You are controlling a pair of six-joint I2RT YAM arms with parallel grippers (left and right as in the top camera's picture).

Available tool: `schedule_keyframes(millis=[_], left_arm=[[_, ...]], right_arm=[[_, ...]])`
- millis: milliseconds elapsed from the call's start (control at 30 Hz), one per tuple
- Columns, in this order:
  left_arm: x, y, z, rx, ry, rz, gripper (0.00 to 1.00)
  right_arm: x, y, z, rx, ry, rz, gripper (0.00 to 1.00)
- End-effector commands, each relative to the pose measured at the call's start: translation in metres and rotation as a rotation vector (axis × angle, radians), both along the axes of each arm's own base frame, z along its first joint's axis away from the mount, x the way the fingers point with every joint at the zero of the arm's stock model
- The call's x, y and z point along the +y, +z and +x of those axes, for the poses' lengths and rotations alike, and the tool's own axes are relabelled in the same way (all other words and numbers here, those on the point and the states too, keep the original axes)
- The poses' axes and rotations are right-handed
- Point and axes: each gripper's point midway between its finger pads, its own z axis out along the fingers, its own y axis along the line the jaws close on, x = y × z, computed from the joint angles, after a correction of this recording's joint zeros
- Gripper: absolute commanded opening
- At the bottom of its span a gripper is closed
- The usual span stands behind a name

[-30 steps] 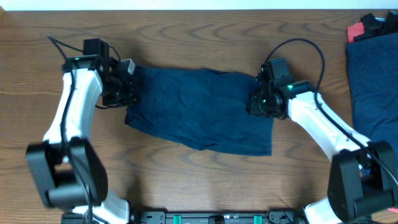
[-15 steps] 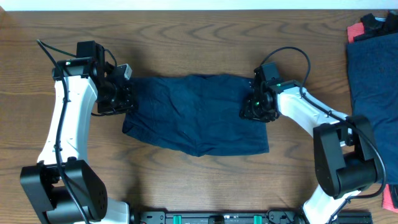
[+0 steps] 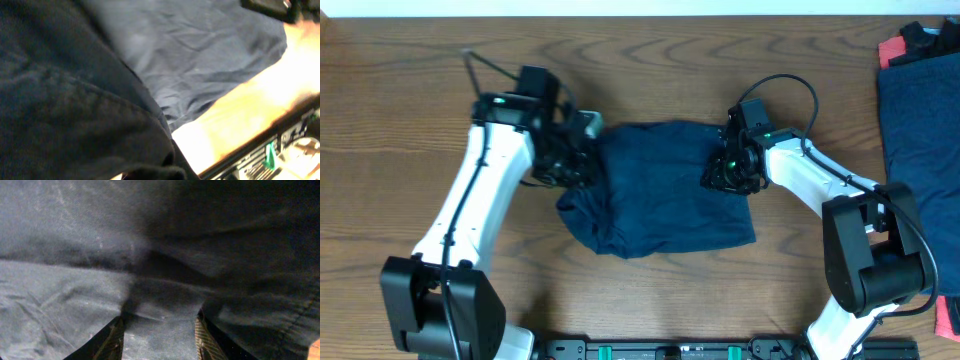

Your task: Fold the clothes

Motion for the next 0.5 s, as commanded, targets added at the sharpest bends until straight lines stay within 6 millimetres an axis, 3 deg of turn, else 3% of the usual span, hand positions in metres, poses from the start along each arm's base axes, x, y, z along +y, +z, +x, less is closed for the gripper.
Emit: schedule_keyframes(millis=[0,267,467], left_arm=[[-0.024,0.009,-0.008,-0.018,-0.088,-0.035,0.06],[-0.047,0.017,-0.018,-0.059,-0.164,-0.048,0.06],[-0.042,0.058,-0.014,-0.216,-0.159,-0.049,0.06]], right_arm=[[0.000,-0.025,-0.016,0.085,-0.004,-0.009,0.45],[-0.002,-0.025,-0.017,0.091,-0.010,-0.018,0.46],[-0.006,-0.027,-0.020,0.104,-0.013,-0.038,0.45]])
